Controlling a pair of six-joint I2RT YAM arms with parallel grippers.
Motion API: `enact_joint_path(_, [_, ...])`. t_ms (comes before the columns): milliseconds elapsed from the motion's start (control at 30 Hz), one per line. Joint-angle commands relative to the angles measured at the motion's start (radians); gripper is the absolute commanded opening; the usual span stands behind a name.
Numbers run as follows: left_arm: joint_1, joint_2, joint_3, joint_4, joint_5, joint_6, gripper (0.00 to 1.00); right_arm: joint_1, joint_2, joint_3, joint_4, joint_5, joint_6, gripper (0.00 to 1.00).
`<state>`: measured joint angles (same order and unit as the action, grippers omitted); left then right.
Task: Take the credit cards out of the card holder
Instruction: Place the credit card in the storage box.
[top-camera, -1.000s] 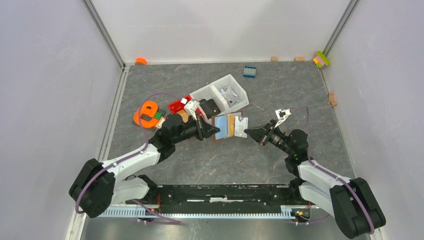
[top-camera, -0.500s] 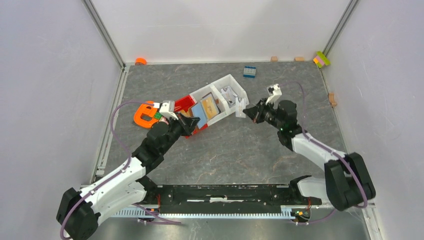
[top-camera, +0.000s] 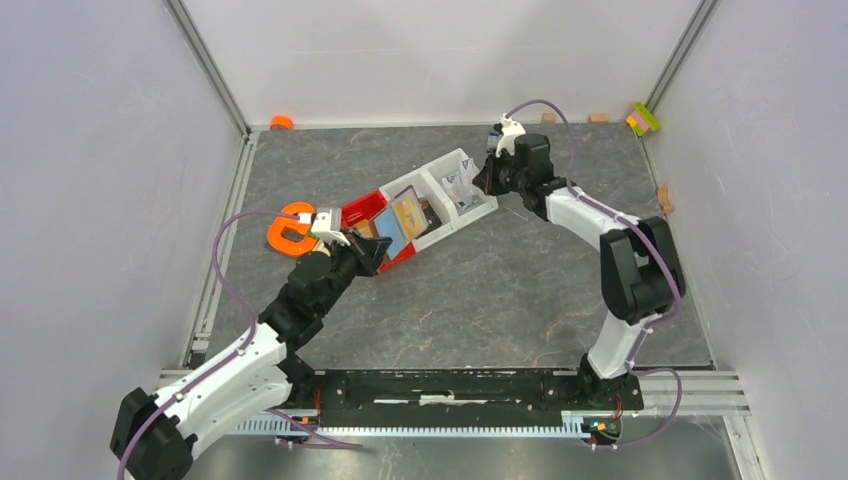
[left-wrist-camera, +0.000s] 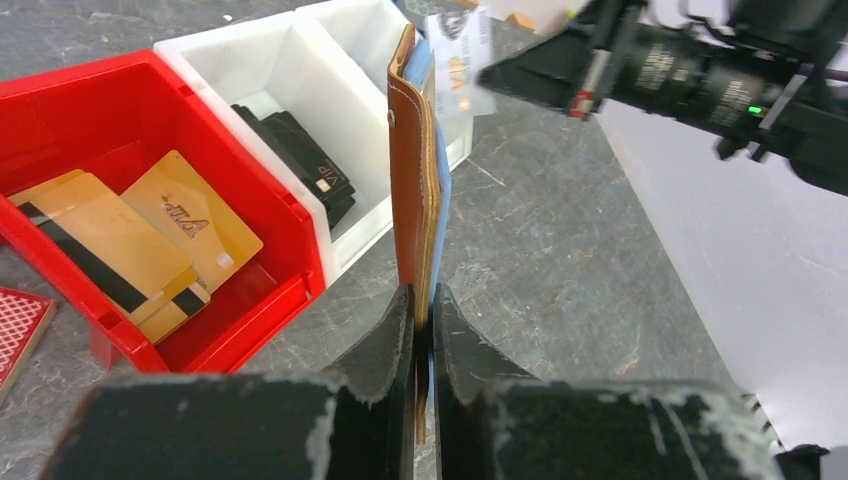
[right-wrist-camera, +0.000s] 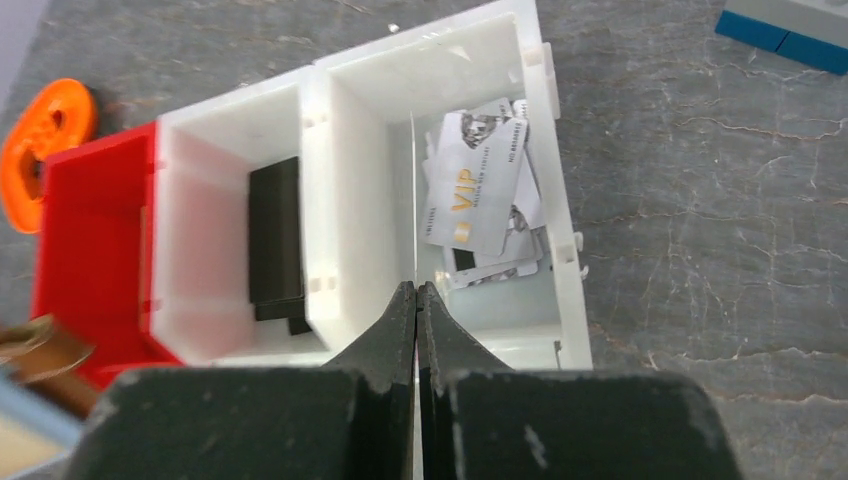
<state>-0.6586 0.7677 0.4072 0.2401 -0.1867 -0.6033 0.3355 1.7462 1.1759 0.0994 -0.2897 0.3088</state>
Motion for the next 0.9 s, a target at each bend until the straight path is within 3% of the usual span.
enact_joint_path(0, [-0.006,-0.041,-0.008,0.075,0.029,0.03,0.02,0.02,0.113,0.132,-0.117,0.044,-0.068,0.0])
enact_joint_path(233, [-0.007,-0.024,-0.001,0.08,0.063,0.034,0.02,0.079,0.294,0.328,-0.22,-0.01,-0.13,0.0])
enact_joint_path(400, [-0.007,-0.021,-0.004,0.083,0.064,0.038,0.02,0.1,0.363,0.426,-0.286,0.053,-0.133,0.01])
enact_joint_path(600, [-0.008,0.0,0.005,0.085,0.08,0.044,0.02,0.114,0.373,0.43,-0.285,0.234,-0.135,0.33])
enact_joint_path(867, [-0.008,0.01,0.01,0.088,0.101,0.051,0.02,0.184,0.234,0.391,-0.266,0.355,-0.137,0.4])
